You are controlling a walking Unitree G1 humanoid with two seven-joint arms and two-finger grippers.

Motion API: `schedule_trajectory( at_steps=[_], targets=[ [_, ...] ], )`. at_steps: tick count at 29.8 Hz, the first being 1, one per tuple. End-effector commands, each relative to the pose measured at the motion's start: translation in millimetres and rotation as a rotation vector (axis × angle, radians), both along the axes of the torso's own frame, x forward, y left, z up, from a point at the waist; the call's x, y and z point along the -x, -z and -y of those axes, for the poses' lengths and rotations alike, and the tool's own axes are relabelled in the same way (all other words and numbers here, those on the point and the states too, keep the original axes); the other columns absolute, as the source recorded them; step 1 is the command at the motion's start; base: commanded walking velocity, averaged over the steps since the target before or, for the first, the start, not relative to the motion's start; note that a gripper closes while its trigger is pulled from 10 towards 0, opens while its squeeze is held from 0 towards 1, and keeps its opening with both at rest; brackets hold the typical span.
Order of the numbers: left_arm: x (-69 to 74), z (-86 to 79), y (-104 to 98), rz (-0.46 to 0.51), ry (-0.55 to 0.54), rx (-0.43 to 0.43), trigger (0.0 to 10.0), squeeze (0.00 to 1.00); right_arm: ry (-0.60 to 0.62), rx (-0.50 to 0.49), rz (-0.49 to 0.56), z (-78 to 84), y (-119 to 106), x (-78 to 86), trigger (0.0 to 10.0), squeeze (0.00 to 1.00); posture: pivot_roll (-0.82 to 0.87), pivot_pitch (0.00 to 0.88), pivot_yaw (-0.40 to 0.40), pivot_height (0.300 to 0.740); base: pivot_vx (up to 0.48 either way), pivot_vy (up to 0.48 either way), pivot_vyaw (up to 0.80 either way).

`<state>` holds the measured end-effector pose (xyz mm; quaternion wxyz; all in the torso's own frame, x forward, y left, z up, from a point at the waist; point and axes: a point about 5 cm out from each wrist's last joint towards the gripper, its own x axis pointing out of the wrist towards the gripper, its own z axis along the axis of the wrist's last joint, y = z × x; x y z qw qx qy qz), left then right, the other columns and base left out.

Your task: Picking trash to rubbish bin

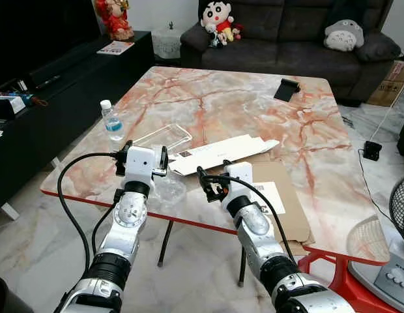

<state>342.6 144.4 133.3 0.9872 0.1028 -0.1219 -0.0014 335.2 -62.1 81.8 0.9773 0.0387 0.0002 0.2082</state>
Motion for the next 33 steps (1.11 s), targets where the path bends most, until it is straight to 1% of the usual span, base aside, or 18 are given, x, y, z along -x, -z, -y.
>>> schedule_trajectory(
  at_steps=[1,2,3,4,5,7,8,11,17,19,21,23,24,29,33],
  targets=[
    [-2.9,-6.2,2,-0.03,-0.019,0.027,10.0,1.0,0.001,-0.01,0.013,-1.6,-2,0.3,10.0,0.0,0.02,0.0,0.028,0.74,0.0,0.0,0.0],
    [-3.2,-8.0,3,-0.041,-0.028,0.039,10.0,1.0,0.0,-0.011,0.012,-1.9,-2,0.5,10.0,0.0,0.02,0.0,0.028,0.74,0.0,0.0,0.0],
    [-3.4,-11.8,9,-0.078,-0.051,0.053,10.0,1.0,-0.003,-0.011,0.01,-2.7,-1,1.0,10.0,0.0,0.02,0.0,0.03,0.74,0.0,0.0,0.0],
    [-3.4,-11.8,9,-0.078,-0.051,0.053,10.0,1.0,-0.003,-0.011,0.01,-2.7,-1,1.0,10.0,0.0,0.02,0.0,0.03,0.74,0.0,0.0,0.0],
    [-3.0,-12.7,14,-0.113,-0.059,0.067,10.0,1.0,-0.005,-0.011,0.009,-3.2,-1,1.3,10.0,0.0,0.02,0.0,0.03,0.74,0.0,0.0,0.0],
    [-2.3,-12.1,23,-0.173,-0.067,0.067,10.0,1.0,-0.006,-0.011,0.009,-3.5,-1,1.5,10.0,0.0,0.02,0.0,0.035,0.74,0.0,0.0,0.0],
    [-0.3,-10.1,30,-0.205,-0.055,0.074,10.0,0.0,-0.007,-0.011,0.009,-3.8,-1,1.7,10.0,0.0,0.02,0.0,0.035,0.74,0.0,0.0,0.0],
    [2.2,-8.9,33,-0.205,-0.057,0.093,10.0,0.0,-0.006,-0.012,0.008,-4.1,0,2.1,10.0,0.0,0.02,0.0,0.037,0.74,0.0,0.0,0.0],
    [1.6,-3.9,41,-0.255,-0.046,0.133,10.0,0.0,-0.009,-0.012,0.009,-5.0,0,3.0,10.0,0.0,0.02,0.0,0.039,0.74,0.0,0.0,0.0],
    [0.8,-2.9,39,-0.246,-0.041,0.135,10.0,0.0,-0.009,-0.012,0.009,-5.0,0,3.1,10.0,0.0,0.02,0.0,0.038,0.74,0.0,0.0,0.0],
    [-2.5,0.9,29,-0.198,-0.015,0.152,10.0,0.0,-0.006,-0.012,0.008,-4.1,1,2.7,10.0,0.0,0.02,0.0,0.036,0.74,0.0,0.0,0.0],
    [-4.4,3.3,25,-0.18,0.001,0.146,10.0,0.0,-0.004,-0.012,0.009,-3.7,0,2.6,10.0,0.0,0.03,0.0,0.036,0.74,0.0,0.0,0.0],
    [-7.6,5.3,18,-0.158,0.013,0.143,10.0,0.0,-0.002,-0.012,0.009,-3.5,0,2.5,10.0,0.0,0.03,0.0,0.037,0.74,0.0,0.0,0.0],
    [-13.2,5.5,14,-0.155,0.012,0.141,10.0,0.0,0.007,-0.015,0.004,-3.1,2,3.5,10.0,0.0,0.02,0.0,0.043,0.74,0.0,0.0,0.0],
    [-17.8,0.7,13,-0.165,-0.017,0.123,10.0,0.0,0.011,-0.013,0.004,-1.2,3,3.9,10.0,0.0,0.02,0.0,0.044,0.74,0.0,0.0,0.0]
  ],
)
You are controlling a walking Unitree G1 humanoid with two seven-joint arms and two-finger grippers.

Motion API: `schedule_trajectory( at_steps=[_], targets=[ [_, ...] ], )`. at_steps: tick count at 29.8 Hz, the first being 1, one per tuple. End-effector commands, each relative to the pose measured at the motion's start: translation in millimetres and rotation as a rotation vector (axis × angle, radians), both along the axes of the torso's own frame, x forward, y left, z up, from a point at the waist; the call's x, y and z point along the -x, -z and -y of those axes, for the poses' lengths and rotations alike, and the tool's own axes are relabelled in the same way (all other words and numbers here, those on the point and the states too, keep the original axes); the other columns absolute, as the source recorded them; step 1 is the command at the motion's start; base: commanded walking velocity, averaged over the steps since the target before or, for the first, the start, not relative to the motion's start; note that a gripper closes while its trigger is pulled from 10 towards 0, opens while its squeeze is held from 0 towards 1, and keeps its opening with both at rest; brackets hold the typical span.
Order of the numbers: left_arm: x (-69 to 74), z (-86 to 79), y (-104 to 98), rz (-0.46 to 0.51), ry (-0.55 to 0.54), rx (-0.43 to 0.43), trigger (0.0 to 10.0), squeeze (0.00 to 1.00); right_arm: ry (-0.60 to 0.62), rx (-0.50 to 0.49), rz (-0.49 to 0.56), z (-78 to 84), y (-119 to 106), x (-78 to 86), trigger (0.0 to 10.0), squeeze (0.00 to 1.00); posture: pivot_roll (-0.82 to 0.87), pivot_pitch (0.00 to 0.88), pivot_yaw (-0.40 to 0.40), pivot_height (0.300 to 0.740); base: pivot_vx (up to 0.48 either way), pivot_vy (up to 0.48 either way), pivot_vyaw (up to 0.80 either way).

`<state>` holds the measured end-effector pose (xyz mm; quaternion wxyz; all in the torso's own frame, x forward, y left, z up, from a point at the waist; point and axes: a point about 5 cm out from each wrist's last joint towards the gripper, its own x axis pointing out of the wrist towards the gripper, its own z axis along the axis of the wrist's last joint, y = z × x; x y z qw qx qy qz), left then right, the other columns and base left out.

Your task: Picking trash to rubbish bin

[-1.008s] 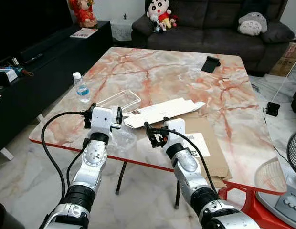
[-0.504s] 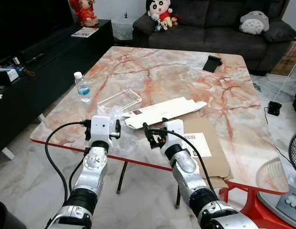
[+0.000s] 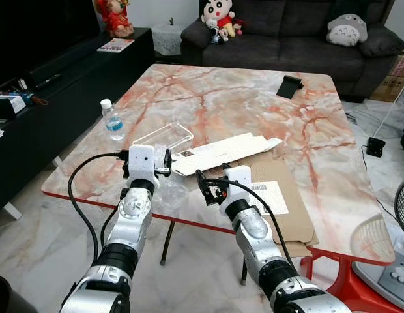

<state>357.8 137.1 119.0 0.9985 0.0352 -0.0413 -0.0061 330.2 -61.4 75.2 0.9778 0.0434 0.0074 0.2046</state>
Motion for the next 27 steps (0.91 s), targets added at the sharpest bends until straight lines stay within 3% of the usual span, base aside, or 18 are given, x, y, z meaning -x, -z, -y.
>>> schedule_trajectory(
  at_steps=[1,12,18,19,20,27],
  targets=[
    [-3.2,-7.6,-1,-0.013,-0.03,-0.025,10.0,0.0,0.006,-0.007,0.02,-0.1,-4,-1.4,10.0,0.0,0.02,0.0,0.043,0.74,0.0,0.0,0.0],
    [-2.2,-26.0,19,-0.157,-0.116,-0.036,10.0,0.0,0.025,-0.001,0.024,5.3,-6,-4.0,10.0,0.0,0.02,0.002,0.043,0.74,0.0,0.0,0.0],
    [1.1,-23.5,27,-0.191,-0.108,-0.039,10.0,0.0,0.02,0.0,0.022,3.9,-5,-3.5,10.0,0.0,0.02,0.0,0.039,0.74,0.0,0.0,0.0],
    [1.2,-22.7,27,-0.193,-0.107,-0.037,6.4,0.0,0.02,0.0,0.023,3.8,-5,-3.5,10.0,0.0,0.02,0.0,0.041,0.74,0.0,0.0,0.0],
    [1.4,-21.0,28,-0.197,-0.103,-0.032,0.2,0.0,0.02,0.0,0.023,3.7,-6,-3.7,10.0,0.0,0.02,0.0,0.041,0.74,0.0,0.0,0.0],
    [2.6,-12.7,32,-0.213,-0.071,-0.025,0.0,0.0,0.028,0.002,0.024,5.2,-6,-4.8,10.0,0.0,0.01,0.0,0.053,0.74,0.0,0.0,0.0]
  ],
)
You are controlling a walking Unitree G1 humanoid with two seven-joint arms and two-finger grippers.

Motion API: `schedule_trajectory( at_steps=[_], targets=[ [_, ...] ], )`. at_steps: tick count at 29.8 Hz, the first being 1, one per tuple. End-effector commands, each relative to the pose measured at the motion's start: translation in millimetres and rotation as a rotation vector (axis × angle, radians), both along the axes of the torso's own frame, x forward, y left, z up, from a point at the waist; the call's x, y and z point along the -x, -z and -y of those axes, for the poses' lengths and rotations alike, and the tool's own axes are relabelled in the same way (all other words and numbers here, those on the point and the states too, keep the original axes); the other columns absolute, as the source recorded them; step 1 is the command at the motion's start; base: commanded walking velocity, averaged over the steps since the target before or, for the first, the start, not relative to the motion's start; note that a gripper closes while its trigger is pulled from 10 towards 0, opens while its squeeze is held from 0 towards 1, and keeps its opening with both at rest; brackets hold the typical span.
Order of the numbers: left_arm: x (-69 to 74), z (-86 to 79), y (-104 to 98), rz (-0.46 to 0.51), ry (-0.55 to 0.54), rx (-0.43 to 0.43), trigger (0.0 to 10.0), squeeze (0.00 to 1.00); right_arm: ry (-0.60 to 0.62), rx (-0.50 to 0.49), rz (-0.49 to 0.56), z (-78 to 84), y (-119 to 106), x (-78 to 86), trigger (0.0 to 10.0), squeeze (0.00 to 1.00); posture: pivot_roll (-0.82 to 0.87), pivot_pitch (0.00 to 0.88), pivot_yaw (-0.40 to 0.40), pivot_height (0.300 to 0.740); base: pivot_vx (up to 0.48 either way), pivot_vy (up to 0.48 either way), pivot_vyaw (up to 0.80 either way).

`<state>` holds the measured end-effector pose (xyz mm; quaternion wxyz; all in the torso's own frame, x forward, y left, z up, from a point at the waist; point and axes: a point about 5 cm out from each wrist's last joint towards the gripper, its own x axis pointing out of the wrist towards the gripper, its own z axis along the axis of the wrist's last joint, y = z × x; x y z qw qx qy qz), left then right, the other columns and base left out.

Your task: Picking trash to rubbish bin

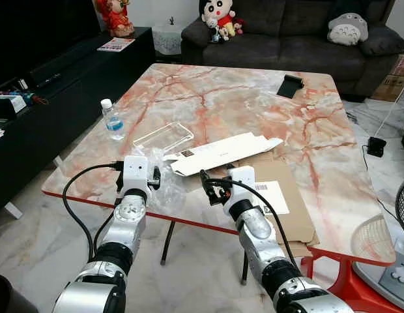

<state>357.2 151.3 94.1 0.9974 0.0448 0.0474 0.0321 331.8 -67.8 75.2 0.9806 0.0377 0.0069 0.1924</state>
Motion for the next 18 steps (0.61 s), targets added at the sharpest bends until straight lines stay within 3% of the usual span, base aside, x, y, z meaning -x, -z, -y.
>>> schedule_trajectory(
  at_steps=[1,18],
  targets=[
    [2.1,1.7,6.9,-0.039,0.014,-0.005,0.0,0.0,0.004,-0.008,0.023,-1.1,-6.4,-3.3,10.0,0.0,0.01,0.0,0.053,0.74,0.0,0.0,0.0],
    [4.0,1.1,11.7,-0.068,0.024,-0.028,0.0,0.0,-0.005,-0.008,0.017,-7.7,-6.6,-3.0,10.0,0.0,0.01,0.0,0.084,0.74,0.0,0.0,0.0]
  ],
)
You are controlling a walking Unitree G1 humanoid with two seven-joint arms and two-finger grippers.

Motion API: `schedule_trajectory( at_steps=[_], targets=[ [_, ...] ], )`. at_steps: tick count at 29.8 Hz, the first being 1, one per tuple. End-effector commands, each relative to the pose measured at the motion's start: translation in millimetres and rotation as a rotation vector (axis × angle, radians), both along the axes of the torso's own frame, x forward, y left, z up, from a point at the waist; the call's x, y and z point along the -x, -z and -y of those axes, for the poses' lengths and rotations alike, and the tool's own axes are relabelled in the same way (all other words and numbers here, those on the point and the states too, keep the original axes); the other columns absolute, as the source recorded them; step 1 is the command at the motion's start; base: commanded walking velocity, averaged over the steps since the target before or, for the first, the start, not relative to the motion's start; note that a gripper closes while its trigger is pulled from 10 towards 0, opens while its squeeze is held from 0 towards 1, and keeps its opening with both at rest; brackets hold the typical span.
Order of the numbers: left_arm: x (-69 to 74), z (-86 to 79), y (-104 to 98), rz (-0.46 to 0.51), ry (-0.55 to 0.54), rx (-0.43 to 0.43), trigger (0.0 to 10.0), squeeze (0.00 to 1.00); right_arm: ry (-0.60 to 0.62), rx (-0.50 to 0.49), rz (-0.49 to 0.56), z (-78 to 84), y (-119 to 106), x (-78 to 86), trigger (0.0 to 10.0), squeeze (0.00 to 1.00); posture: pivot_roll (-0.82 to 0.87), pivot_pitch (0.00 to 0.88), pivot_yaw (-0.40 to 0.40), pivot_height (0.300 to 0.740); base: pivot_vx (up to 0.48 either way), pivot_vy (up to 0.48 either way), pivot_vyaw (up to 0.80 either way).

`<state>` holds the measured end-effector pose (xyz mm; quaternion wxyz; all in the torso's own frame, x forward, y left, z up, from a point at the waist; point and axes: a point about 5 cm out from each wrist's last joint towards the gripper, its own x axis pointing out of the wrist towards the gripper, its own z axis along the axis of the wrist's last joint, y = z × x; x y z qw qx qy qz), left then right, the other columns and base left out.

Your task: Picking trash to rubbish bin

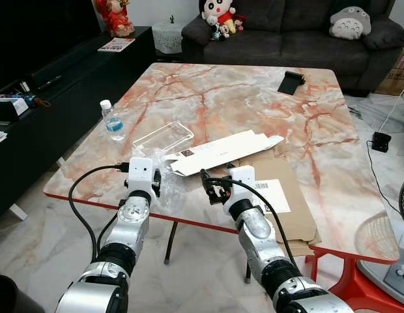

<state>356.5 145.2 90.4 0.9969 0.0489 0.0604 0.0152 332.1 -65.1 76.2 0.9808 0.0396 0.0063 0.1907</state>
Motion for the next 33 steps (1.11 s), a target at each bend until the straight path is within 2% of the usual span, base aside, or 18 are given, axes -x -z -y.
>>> schedule_trajectory(
  at_steps=[1,11,18,19,20,21,22,23,33],
  targets=[
    [3.4,-5.4,8,-0.042,-0.01,-0.024,0.0,0.0,-0.008,-0.005,0.017,-5.4,-6,-2.6,10.0,0.0,0.01,0.0,0.085,0.74,0.0,0.0,0.0],
    [3.7,-10.9,3,-0.003,-0.04,-0.026,0.0,0.0,-0.008,-0.014,0.009,-9.9,-2,1.8,10.0,0.0,0.01,0.0,0.111,0.74,0.0,0.0,0.0],
    [1.7,-9.9,-16,0.131,-0.045,0.018,0.0,0.0,-0.019,-0.015,0.009,-11.4,-2,2.1,10.0,0.0,0.01,0.0,0.12,0.74,0.0,0.0,0.0],
    [1.6,-9.3,-27,0.208,-0.04,0.044,0.0,0.0,-0.024,-0.018,0.014,-11.6,-3,1.2,10.0,0.0,0.01,0.0,0.119,0.74,0.0,0.0,0.0],
    [1.4,-9.3,-31,0.233,-0.038,0.043,2.1,0.0,-0.024,-0.02,0.017,-11.6,-4,0.7,10.0,0.0,0.01,0.0,0.119,0.74,0.0,0.0,0.0],
    [1.3,-9.3,-35,0.261,-0.038,0.038,3.0,0.0,-0.026,-0.022,0.021,-11.7,-5,0.2,10.0,0.0,0.01,0.0,0.119,0.74,0.0,0.0,0.0],
    [0.8,-9.2,-42,0.298,-0.037,0.041,9.1,0.0,-0.028,-0.025,0.025,-11.7,-7,-0.5,10.0,0.0,0.02,0.0,0.116,0.74,0.0,0.0,0.0],
    [0.3,-8.9,-47,0.321,-0.035,0.042,10.0,0.0,-0.028,-0.027,0.029,-11.8,-8,-1.0,10.0,0.0,0.02,0.0,0.115,0.74,0.0,0.0,0.0],
    [-1.2,-13.0,-92,0.516,-0.07,0.038,10.0,0.0,-0.046,-0.05,0.077,-12.7,-21,-6.8,10.0,0.0,0.03,0.0,0.095,0.74,0.0,0.0,0.0]
  ],
)
